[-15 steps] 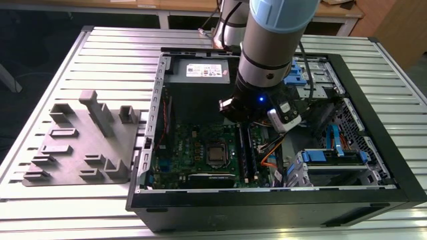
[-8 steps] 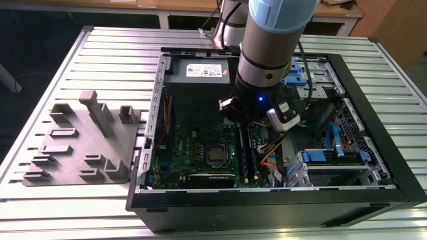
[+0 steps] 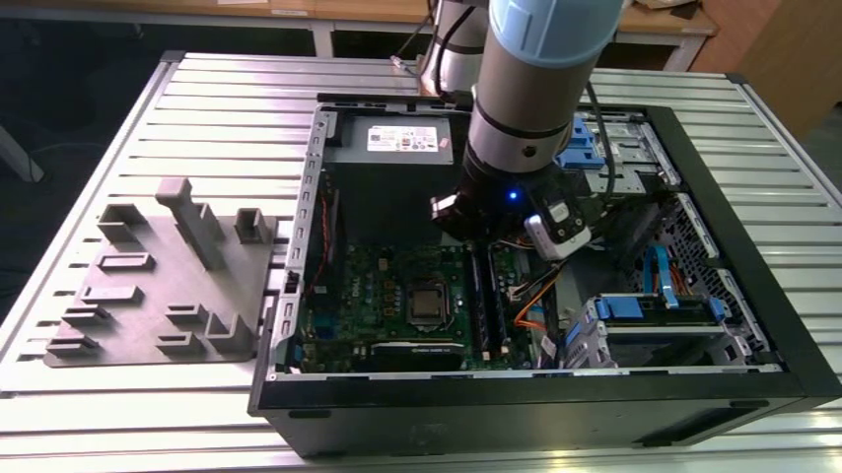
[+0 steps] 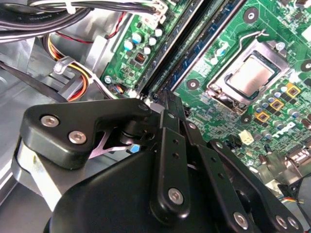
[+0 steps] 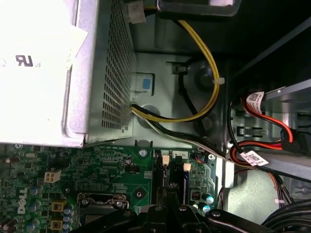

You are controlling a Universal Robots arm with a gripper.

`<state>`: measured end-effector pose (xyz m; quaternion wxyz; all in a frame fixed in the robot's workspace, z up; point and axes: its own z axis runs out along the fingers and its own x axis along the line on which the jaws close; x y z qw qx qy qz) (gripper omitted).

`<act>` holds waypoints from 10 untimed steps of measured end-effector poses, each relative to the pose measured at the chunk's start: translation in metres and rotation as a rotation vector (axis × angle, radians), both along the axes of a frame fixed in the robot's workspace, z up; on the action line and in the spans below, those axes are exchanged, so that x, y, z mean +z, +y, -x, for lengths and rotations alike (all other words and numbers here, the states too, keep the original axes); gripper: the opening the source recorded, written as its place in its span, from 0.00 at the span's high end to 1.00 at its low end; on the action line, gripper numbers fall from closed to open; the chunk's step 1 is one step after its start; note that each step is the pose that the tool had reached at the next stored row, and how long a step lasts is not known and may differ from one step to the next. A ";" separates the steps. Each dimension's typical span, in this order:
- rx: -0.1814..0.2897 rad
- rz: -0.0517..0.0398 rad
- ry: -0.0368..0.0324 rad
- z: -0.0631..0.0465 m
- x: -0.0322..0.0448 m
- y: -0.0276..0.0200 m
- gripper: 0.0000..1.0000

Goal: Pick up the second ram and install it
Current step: 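Press down the second ram until it locks into place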

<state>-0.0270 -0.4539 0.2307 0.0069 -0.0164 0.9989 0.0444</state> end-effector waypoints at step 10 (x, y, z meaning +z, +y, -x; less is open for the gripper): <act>0.000 -0.0004 -0.0001 0.000 -0.0037 0.0000 0.93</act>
